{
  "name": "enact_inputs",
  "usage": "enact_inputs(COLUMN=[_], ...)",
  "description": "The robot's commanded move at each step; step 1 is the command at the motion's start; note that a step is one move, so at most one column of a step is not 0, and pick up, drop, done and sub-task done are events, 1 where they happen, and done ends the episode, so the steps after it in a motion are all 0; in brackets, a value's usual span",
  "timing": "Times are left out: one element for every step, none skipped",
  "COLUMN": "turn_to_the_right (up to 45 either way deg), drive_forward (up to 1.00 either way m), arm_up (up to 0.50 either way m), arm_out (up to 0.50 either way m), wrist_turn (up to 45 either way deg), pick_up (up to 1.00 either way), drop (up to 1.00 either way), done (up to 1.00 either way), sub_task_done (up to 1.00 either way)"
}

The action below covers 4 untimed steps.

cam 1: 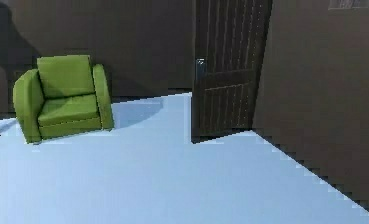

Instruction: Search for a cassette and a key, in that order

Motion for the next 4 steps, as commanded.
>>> enact_inputs(turn_to_the_right=[-39.0, 0.0, -33.0, 0.0], drive_forward=[0.0, 0.95, 0.0, 1.0], arm_up=[0.0, 0.0, 0.0, 0.0], arm_out=[0.0, 0.0, 0.0, 0.0], wrist_turn=[0.0, 0.0, 0.0, 0.0], pick_up=[0.0, 0.0, 0.0, 0.0], drop=[0.0, 0.0, 0.0, 0.0], done=[0.0, 0.0, 0.0, 0.0], sub_task_done=[0.0, 0.0, 0.0, 0.0])
